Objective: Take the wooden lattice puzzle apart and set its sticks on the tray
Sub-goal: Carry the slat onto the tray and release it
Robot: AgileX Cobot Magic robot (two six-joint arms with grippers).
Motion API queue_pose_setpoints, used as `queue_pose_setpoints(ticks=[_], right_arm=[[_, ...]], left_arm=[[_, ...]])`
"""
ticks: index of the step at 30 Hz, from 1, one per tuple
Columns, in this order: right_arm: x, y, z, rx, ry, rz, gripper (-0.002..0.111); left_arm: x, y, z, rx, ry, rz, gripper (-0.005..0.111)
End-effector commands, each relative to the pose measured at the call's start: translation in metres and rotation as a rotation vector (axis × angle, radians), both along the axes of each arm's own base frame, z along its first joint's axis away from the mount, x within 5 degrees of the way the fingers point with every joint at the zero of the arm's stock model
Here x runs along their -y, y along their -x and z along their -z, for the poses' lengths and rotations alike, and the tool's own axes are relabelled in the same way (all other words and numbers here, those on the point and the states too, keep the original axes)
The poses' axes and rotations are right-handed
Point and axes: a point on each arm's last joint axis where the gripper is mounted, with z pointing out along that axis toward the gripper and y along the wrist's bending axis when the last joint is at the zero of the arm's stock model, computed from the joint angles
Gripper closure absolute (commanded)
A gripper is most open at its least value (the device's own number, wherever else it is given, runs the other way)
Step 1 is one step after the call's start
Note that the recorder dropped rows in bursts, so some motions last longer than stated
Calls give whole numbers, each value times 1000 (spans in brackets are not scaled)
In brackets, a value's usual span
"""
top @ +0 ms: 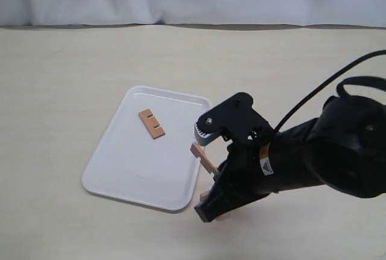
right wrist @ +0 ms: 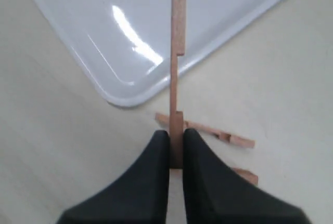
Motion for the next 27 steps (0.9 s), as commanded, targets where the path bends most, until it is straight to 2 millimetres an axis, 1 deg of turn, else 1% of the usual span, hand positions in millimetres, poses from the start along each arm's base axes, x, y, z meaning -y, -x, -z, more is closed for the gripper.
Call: queue_pose_setpoints(ticks=[1,3,5,9,12,13,16,18,20,22,23,25,26,27], right_arm=[[-10,-13,-18,121,-126,25,104],[-19,-23,-21,182,-196,39,104],[-32,-33,-21,212,-223,18,104],[-65,-56,-4,183,-187,-52,104],[-80,-78,13,154,-168,-50,103],[-84,-84,16,154,-170,-48,102],[-93,-97,30,139,-160,-47,93],[-97,-103,40,122,-149,-47,82],[-99,-107,46,102,-136,-46,71],[-101,-109,43,97,-129,-48,60],[-102,-110,37,99,-122,-53,57],[-95,-107,-2,83,-20,-96,56],[-90,-104,-15,74,27,-108,56],[-78,-95,-36,61,131,-164,56]], left_arm=[[0,0,0,8,9,-1,107],[0,0,0,8,9,-1,107],[0,0,0,8,9,-1,107],[0,0,0,8,9,-1,107],[0,0,0,8,9,-1,107],[0,0,0,8,9,-1,107],[0,0,0,8,9,-1,107],[0,0,0,8,9,-1,107],[0,0,0,8,9,-1,107],[0,0,0,8,9,-1,107],[0,0,0,8,9,-1,107],[0,0,0,8,9,-1,107],[0,0,0,8,9,-1,107],[0,0,0,8,9,-1,107]])
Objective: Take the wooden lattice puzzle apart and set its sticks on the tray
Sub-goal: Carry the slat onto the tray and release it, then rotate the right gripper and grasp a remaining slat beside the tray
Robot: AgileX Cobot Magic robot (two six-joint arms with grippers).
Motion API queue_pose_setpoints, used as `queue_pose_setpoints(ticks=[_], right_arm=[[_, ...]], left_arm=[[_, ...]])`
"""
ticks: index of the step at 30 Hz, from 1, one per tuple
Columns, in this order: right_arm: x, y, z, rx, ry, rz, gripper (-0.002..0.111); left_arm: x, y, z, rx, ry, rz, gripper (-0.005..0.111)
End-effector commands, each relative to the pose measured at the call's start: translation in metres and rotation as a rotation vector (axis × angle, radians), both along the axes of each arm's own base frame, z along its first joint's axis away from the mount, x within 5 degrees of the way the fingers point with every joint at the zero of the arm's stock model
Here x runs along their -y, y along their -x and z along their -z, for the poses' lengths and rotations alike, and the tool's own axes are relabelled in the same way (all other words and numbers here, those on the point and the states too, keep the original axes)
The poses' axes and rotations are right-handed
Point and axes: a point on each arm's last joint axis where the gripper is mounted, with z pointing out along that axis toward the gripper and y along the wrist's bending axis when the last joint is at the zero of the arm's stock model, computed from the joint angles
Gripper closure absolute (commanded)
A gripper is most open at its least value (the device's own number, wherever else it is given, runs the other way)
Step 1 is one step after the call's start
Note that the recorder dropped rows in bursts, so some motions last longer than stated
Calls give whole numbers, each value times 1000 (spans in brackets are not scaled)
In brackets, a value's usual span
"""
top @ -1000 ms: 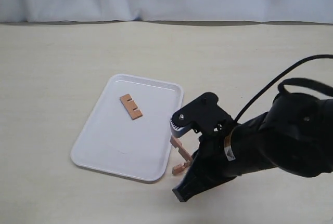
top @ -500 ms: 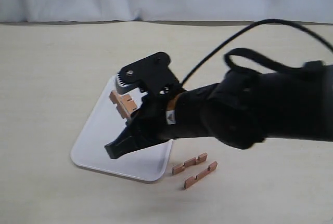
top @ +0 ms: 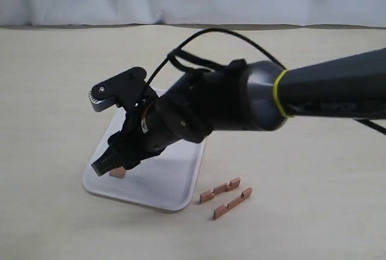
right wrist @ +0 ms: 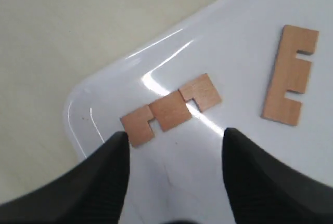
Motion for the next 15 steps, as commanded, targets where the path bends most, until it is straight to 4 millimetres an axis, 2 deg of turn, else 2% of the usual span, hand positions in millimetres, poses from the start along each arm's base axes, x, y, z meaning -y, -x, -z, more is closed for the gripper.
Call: queue_pose_setpoints(ticks=[1,2,4,6,7,9,12,15], right_arm=[[27,21,-64,-18,261,-133,56],[41,35,-77,-62,357,-209,56],[57,55,-87,-88,439,-315,56],[77,76,-84,-90,497,-398,56],[89,88,-76,-98,530,-445,56],[101,97,-62,-126,572,-491,56],[117,115,-28,-161,675,-610,56],[119,122,-12,-125,672,-681,56]], left_arm=[[0,0,0,8,11,-1,107],[0,0,0,8,11,-1,107],[0,0,0,8,11,-1,107],[0,0,0,8,11,-1,107],[0,0,0,8,11,-1,107],[0,0,0,8,11,-1,107],[0,0,0,8,11,-1,107],[0,0,0,8,11,-1,107]])
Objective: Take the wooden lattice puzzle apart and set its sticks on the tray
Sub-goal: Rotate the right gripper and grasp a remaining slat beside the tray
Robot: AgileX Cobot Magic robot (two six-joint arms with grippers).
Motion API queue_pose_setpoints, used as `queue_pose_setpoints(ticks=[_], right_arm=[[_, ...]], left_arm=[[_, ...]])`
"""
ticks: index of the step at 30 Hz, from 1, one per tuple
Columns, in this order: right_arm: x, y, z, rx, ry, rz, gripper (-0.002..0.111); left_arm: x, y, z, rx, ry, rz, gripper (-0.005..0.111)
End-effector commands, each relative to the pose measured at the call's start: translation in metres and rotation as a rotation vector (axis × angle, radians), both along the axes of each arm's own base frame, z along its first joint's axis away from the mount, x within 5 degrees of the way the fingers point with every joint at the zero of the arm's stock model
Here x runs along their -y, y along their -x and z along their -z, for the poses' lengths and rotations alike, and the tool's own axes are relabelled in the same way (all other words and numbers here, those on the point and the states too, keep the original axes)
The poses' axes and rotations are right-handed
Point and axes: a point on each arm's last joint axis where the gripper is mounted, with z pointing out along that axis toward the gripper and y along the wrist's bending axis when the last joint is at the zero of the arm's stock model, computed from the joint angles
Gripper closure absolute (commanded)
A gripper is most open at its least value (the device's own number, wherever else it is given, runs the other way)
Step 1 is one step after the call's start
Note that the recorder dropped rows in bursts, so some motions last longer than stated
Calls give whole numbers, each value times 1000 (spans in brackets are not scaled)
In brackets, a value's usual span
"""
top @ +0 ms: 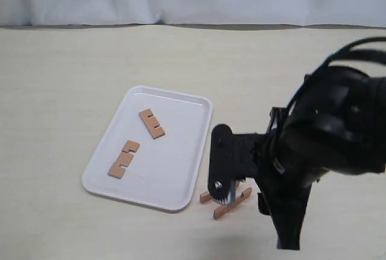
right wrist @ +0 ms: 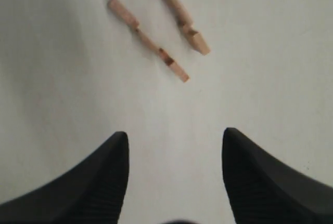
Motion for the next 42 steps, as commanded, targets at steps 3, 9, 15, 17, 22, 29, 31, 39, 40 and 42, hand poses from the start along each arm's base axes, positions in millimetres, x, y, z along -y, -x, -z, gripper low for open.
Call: queue_pose_setpoints(ticks=[3,9,15,17,22,29,31,39,40,42], right_arm=[[3,9,27,70,-55,-163,56],[-3,7,31,150,-101,-303,56],[-5,6,31,164,-97,-354,56],[-5,5,32,161,-97,-355,56],[-6,4,46,108,-76,-355,56],[-9,1,60,78,-79,-352,56],[-9,1,63,65,-74,-352,56],[-11,-1,71,61,-78,-365,56],[-12,-2,72,63,-80,-366,56],[-12,-2,72,65,-82,-366,56]], left_arm=[[0,0,0,8,11,-1,107],[0,0,0,8,9,-1,107],[0,0,0,8,9,-1,107],[0,0,0,8,9,-1,107],[0,0,0,8,9,-1,107],[0,0,0,8,9,-1,107],[0,0,0,8,9,-1,107],[0,0,0,8,9,-1,107],[0,0,0,8,9,-1,107],[0,0,0,8,9,-1,107]])
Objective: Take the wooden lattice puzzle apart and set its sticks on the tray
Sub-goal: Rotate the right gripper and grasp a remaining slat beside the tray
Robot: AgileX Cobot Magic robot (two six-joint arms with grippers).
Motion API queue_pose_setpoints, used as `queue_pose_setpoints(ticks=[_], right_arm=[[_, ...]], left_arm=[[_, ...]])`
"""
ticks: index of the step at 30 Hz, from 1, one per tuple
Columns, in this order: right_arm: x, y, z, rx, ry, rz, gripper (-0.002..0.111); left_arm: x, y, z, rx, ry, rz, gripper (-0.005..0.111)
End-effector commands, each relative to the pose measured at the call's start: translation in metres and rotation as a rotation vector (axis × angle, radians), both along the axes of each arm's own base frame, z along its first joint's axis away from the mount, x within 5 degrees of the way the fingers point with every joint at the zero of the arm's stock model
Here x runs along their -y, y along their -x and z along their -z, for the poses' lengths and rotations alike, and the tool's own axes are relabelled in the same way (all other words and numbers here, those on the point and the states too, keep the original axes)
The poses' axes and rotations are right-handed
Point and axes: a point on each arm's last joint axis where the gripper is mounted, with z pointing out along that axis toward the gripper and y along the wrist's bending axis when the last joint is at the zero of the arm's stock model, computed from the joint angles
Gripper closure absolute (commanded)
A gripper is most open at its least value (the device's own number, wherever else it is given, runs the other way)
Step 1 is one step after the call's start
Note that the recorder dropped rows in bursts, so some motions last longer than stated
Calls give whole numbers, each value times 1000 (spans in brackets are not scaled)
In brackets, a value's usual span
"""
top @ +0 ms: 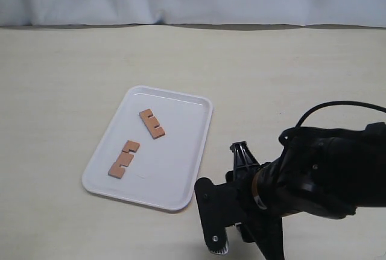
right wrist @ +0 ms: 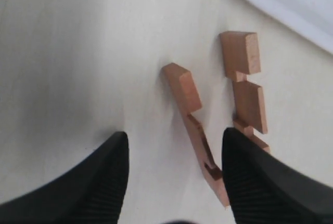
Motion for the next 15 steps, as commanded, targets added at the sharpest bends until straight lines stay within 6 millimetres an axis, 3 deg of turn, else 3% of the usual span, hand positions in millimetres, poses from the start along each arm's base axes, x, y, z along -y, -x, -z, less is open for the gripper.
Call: queue_pose_setpoints(ticks=[1,15], right_arm=[[0,-2,1,12,-10,-9,56],[-3,-4,0,43,-43,-18,56]], left_arm=[[0,0,0,8,9,-1,107],[0,0,0,8,9,-1,107]])
